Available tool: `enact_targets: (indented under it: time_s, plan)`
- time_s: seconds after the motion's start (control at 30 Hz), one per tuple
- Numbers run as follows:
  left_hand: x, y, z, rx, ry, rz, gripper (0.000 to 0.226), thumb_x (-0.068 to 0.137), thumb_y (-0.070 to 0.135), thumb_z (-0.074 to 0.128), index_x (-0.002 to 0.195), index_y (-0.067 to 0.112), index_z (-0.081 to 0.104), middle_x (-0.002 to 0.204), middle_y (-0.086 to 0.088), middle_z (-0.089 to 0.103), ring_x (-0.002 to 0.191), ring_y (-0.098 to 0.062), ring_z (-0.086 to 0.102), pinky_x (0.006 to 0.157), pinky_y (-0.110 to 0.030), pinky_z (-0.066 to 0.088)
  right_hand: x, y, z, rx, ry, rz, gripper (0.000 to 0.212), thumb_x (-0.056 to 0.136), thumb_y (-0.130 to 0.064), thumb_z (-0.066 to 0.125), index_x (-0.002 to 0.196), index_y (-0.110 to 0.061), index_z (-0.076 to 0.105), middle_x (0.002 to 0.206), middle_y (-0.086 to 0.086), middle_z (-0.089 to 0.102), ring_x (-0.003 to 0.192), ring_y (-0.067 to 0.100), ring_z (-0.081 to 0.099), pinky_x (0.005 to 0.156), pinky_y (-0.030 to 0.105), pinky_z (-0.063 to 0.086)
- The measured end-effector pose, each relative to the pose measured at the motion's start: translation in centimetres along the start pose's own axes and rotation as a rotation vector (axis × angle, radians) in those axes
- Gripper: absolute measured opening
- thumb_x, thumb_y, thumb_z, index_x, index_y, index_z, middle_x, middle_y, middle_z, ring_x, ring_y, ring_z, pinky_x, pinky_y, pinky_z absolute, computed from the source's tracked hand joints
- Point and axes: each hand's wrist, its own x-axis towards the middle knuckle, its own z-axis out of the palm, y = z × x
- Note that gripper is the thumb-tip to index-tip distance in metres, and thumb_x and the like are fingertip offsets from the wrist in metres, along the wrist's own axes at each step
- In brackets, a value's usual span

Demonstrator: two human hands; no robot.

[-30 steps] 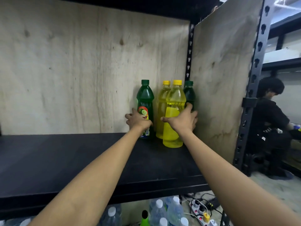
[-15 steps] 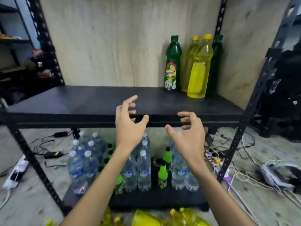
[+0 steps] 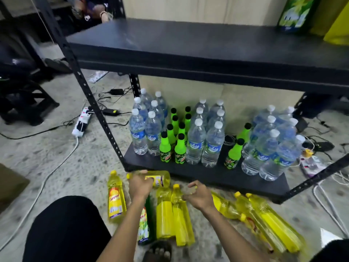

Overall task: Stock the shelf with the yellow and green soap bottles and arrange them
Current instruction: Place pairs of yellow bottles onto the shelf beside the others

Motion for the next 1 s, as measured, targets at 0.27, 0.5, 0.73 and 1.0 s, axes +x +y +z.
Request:
enact_targets:
  time_s: [0.27,0.5,0.73,1.0]
  plan:
    - [3.6,-8.6,5.9,0.273,-0.302,-0.254,0.029,0.081,0.015,0.073,0.108,0.008,0.065,0.112,-0.015,0.07,0.105,-0.031,0.066,0.084,-0.033,0.052,6.6,6.5,8.3,-0.078,-0.148,0.308,0.078,0.065,-0.037,0.089,0.132,-0.018,0.053,0.132,0.006,0.061,0.119,0.026,0.059,0.088,0.031,0.048]
    - [5.2,-13.1,11.4,0.373,-0.39,-0.296,0.046,0.082,0.022,0.078,0.118,0.0,0.058,0.111,-0.015,0.066,0.106,-0.035,0.065,0.075,-0.033,0.049,10.3,11.1,12.3,-0.027,-0.231,0.479,0.11,0.062,-0.033,0.092,0.149,-0.015,0.028,0.142,0.014,0.051,0.129,0.032,0.051,0.098,0.038,0.049]
    - [6.0,-13.9,13.9,0.515,-0.323,-0.307,0.067,0.085,0.023,0.073,0.137,-0.002,0.039,0.136,-0.022,0.05,0.124,-0.036,0.052,0.094,-0.038,0.046,11.4,13.6,14.3,0.033,-0.253,0.463,0.094,0.053,-0.025,0.097,0.134,-0.012,0.051,0.129,0.008,0.061,0.121,0.03,0.059,0.097,0.042,0.051]
    - [6.3,-14.2,15.3,0.553,-0.4,-0.291,0.109,0.081,0.033,0.074,0.156,0.003,0.002,0.153,-0.025,0.031,0.14,-0.04,0.037,0.111,-0.044,0.039,10.4,14.1,12.1,-0.186,-0.136,0.426,0.088,0.053,-0.036,0.091,0.129,-0.016,0.052,0.121,0.009,0.065,0.114,0.03,0.062,0.087,0.036,0.054]
